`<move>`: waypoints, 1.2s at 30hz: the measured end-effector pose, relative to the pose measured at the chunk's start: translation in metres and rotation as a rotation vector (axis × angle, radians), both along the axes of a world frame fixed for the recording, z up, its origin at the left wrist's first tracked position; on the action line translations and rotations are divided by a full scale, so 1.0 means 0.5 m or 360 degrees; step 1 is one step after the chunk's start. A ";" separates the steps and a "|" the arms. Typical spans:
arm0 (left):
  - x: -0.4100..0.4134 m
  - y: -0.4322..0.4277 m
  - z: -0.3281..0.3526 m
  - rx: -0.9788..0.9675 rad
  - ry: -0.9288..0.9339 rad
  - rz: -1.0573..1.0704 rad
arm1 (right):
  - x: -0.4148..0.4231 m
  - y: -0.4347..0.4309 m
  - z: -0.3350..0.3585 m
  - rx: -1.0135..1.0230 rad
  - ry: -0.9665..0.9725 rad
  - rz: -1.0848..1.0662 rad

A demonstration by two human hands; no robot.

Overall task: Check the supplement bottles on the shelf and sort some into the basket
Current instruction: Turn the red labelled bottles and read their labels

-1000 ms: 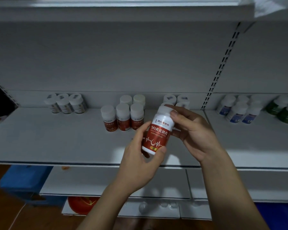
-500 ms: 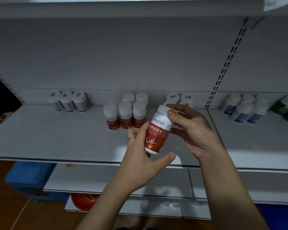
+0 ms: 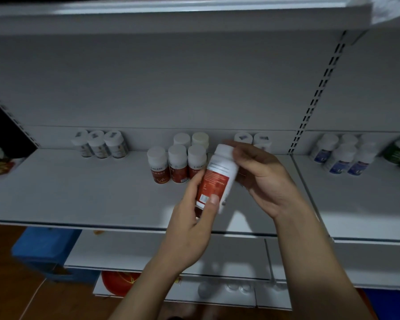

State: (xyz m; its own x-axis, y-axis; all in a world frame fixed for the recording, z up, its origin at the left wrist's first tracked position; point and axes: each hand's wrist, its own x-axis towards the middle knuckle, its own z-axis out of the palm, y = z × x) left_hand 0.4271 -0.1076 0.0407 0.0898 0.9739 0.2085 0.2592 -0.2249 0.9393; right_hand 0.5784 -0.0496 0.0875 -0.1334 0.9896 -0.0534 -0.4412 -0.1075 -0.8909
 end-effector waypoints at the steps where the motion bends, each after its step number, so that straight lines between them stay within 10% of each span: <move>1: -0.001 0.002 -0.004 -0.0010 -0.0038 0.0018 | -0.002 0.000 -0.001 0.0002 0.0002 0.0029; 18: -0.039 -0.007 -0.007 0.0040 0.0246 0.0400 | -0.063 -0.001 0.002 -0.0050 -0.0365 -0.0225; 36: -0.053 0.014 0.015 -0.0480 -0.0531 0.0117 | -0.065 0.007 0.001 -0.0017 -0.0339 -0.0116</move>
